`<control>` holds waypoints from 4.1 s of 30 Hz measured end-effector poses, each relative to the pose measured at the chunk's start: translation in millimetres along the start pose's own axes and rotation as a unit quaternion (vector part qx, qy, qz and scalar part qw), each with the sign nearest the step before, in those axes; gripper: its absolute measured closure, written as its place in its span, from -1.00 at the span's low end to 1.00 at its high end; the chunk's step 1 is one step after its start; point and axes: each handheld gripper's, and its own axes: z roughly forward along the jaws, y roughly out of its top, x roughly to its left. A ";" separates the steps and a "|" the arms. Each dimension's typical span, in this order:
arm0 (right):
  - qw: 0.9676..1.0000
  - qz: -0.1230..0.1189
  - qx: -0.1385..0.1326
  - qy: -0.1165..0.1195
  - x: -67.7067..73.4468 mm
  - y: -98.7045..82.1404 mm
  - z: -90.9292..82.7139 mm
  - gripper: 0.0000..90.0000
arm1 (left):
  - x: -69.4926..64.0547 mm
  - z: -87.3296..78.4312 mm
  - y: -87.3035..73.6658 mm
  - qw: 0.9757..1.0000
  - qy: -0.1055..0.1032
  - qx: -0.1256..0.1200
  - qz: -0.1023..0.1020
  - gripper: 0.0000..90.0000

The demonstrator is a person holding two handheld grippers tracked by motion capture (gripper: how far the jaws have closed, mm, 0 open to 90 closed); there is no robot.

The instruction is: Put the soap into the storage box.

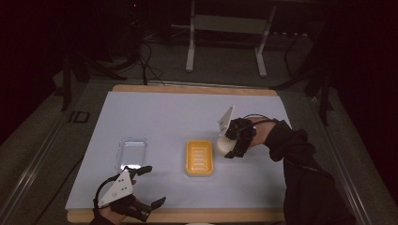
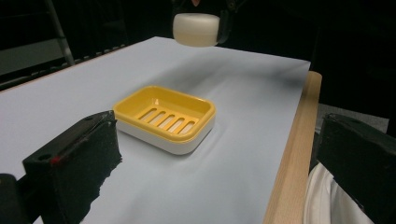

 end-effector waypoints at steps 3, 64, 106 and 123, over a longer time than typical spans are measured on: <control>1.000 -0.009 -0.002 0.000 -0.2 9.5 4.5 -0.45 | -0.2 -0.2 0.1 1.000 0.000 0.000 0.000 -1.00; 0.999 0.033 -0.021 -0.003 -12.9 48.2 81.1 -0.53 | -1.7 -0.8 0.3 1.000 -0.009 0.001 0.002 -1.00; 0.965 0.211 -0.108 -0.114 7.8 -30.5 22.0 -0.70 | -1.6 -0.1 0.2 1.000 -0.009 0.002 0.002 -1.00; 0.941 0.269 -0.140 -0.146 37.0 -55.2 19.3 -0.70 | -1.7 0.1 0.1 1.000 -0.010 0.002 0.001 -1.00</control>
